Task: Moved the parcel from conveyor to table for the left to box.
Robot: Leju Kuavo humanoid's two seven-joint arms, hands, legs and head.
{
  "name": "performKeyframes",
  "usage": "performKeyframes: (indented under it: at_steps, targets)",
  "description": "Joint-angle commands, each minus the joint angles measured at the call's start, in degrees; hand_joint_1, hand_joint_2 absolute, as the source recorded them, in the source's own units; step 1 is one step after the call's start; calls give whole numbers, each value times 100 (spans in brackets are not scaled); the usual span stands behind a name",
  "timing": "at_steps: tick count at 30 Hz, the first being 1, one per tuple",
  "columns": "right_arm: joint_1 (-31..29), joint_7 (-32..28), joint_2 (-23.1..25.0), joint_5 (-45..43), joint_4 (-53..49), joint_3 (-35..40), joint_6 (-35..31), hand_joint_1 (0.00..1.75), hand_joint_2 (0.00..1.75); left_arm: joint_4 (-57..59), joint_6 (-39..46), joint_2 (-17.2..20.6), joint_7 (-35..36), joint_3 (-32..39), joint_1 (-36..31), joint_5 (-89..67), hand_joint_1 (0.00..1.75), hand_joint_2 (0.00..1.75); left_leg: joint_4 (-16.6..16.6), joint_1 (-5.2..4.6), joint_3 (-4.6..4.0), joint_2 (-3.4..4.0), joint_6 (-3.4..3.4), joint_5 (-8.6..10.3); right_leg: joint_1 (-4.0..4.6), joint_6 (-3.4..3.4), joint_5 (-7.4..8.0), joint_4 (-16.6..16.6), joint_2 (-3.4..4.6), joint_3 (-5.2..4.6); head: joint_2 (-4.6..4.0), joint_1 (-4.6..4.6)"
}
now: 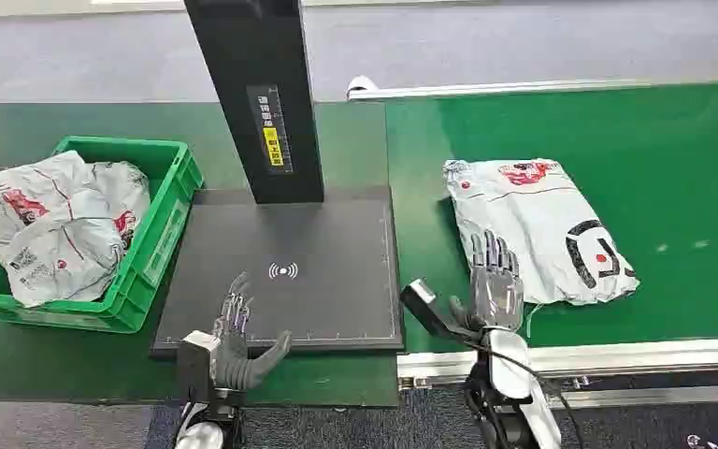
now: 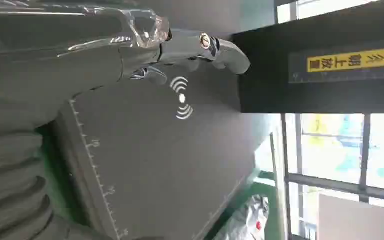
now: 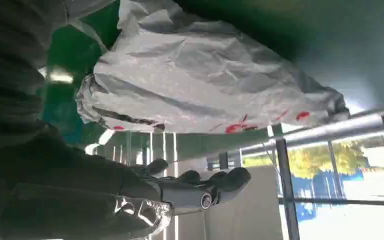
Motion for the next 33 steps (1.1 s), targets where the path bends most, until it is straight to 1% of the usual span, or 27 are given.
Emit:
performKeyframes:
  at_steps: [1,13,21,24,27,28,31,32,33]
  targets:
    - [-1458,397,-237,-299,3035,-606,243,0,175,526,35,148,44,-267,-349,121,0,175,-13,-2,18,-12,4,8,-2,0,4,-15,-10,22,0,0]
    - [-1375,489,-289,-361,3196,-700,212,0,175,553,63,172,43,-269,-364,165,0,175,-3,-2,1,-6,4,2,-2,0,1,-3,-4,2,2,0]
    - [-1375,489,-289,-361,3196,-700,212,0,175,553,63,172,43,-269,-364,165,0,175,-6,-3,10,-9,6,4,-2,0,0,-6,-7,14,0,0]
    - [-1366,534,-294,-476,3241,-825,264,0,175,526,81,180,39,-267,-356,180,0,175,-6,-3,12,-12,7,5,-3,0,0,-7,-10,18,2,0]
    - [-1326,642,-309,-551,3296,-929,276,0,175,519,94,184,48,-263,-371,192,0,175,-7,-3,13,-13,7,5,-3,-1,-1,-8,-11,19,0,0]
    - [-1301,812,-325,-428,3316,-875,194,0,175,517,104,181,61,-264,-378,200,0,175,-4,-1,12,-14,6,4,-2,0,-1,-5,-12,18,0,0]
    - [-1219,1072,-279,-479,3358,-988,186,0,175,502,133,146,99,-258,-375,206,0,175,-4,0,13,-15,6,5,-1,0,-1,-7,-13,20,0,0]
    - [-1166,1061,-258,-512,3344,-1024,147,0,175,501,140,133,105,-262,-378,202,0,175,-12,-2,19,-20,7,8,-2,-1,1,-14,-18,27,0,0]
    - [-1142,1047,-248,-537,3335,-1048,116,171,175,497,143,131,108,-262,-381,200,0,175,-8,0,19,-21,6,6,0,-1,0,-11,-19,27,2,0]
